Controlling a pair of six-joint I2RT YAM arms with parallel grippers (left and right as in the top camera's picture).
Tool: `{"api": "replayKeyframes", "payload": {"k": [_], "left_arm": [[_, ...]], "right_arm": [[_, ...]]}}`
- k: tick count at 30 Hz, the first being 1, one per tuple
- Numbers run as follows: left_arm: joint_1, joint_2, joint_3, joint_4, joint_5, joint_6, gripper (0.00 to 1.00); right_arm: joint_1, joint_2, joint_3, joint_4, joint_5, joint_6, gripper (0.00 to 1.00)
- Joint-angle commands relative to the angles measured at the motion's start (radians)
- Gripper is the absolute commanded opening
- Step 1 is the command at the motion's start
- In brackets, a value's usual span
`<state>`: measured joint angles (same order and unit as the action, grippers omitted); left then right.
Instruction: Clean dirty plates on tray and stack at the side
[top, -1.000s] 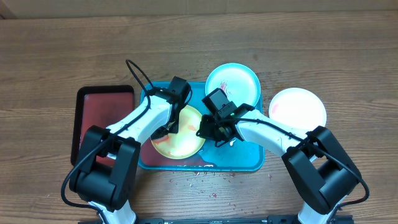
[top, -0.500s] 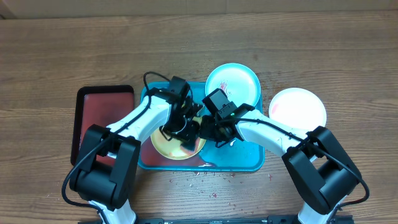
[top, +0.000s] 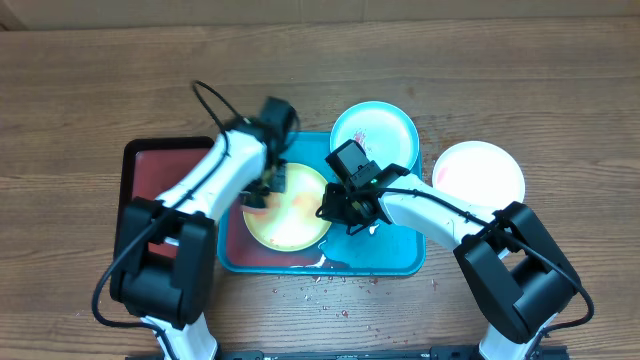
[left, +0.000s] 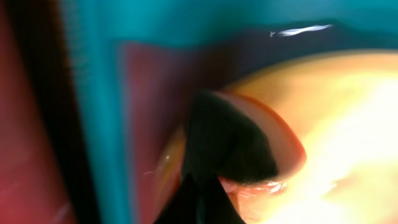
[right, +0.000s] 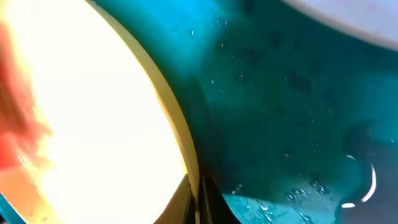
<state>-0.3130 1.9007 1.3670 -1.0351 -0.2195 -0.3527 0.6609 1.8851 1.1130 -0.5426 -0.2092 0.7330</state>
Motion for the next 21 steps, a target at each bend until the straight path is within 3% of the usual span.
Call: {"api": "replayKeyframes", "payload": {"k": [1,5,11,16,21], "left_arm": [[0.077,-0.005,0.186,-0.106,-0.047,0.058,0.04],[0.148,-0.006,0.393,-0.274,0.134,0.193,0.04],[0.196,-0.026,0.583,-0.388,0.286,0.249,0.04],[0.197,-0.028,0.586,-0.396,0.233,0.248,0.04],[0.197,-0.024,0.566,-0.383,0.164,0.248,0.04]], "right_arm": [[0.003,-0.015,0.044,-0.06,0.051,-0.086,0.04],[0.022,-0.035,0.116,-0.206,0.19,-0.114,0.04],[0.077,-0.062,0.268,-0.441,0.461,-0.114,0.04],[0.168,-0.087,0.397,-0.589,0.704,-0.112,0.04],[0.28,-0.103,0.48,-0.728,1.001,-0.003,0.04]]}}
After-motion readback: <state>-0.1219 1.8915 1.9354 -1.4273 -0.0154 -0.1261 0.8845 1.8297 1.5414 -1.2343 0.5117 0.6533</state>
